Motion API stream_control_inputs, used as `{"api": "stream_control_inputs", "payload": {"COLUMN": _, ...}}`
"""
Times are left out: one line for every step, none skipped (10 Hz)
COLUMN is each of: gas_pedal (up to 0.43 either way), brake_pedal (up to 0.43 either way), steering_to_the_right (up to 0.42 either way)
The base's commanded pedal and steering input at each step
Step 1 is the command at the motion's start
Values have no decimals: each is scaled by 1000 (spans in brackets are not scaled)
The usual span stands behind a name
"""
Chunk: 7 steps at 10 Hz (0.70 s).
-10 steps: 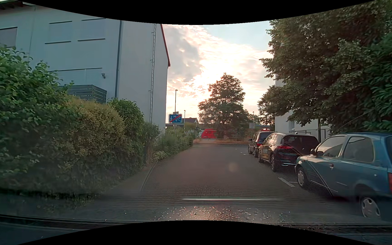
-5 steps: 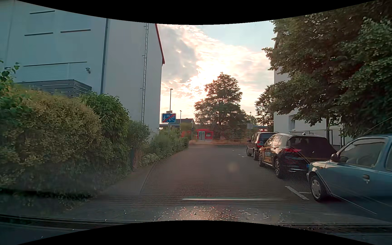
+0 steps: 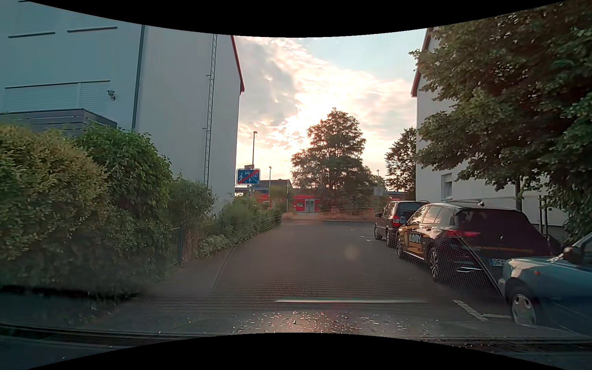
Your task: Follow the waypoints while adhering to traffic rules and regulations
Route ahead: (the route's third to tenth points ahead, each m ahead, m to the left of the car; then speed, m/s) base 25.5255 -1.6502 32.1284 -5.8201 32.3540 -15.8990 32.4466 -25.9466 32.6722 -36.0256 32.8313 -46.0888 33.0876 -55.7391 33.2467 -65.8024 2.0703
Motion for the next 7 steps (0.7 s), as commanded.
{"api": "stream_control_inputs", "payload": {"gas_pedal": 8, "brake_pedal": 0, "steering_to_the_right": 4}}
{"api": "stream_control_inputs", "payload": {"gas_pedal": 8, "brake_pedal": 0, "steering_to_the_right": 2}}
{"api": "stream_control_inputs", "payload": {"gas_pedal": 8, "brake_pedal": 0, "steering_to_the_right": 2}}
{"api": "stream_control_inputs", "payload": {"gas_pedal": 8, "brake_pedal": 0, "steering_to_the_right": 2}}
{"api": "stream_control_inputs", "payload": {"gas_pedal": 8, "brake_pedal": 0, "steering_to_the_right": 1}}
{"api": "stream_control_inputs", "payload": {"gas_pedal": 8, "brake_pedal": 0, "steering_to_the_right": 1}}
{"api": "stream_control_inputs", "payload": {"gas_pedal": 8, "brake_pedal": 0, "steering_to_the_right": 1}}
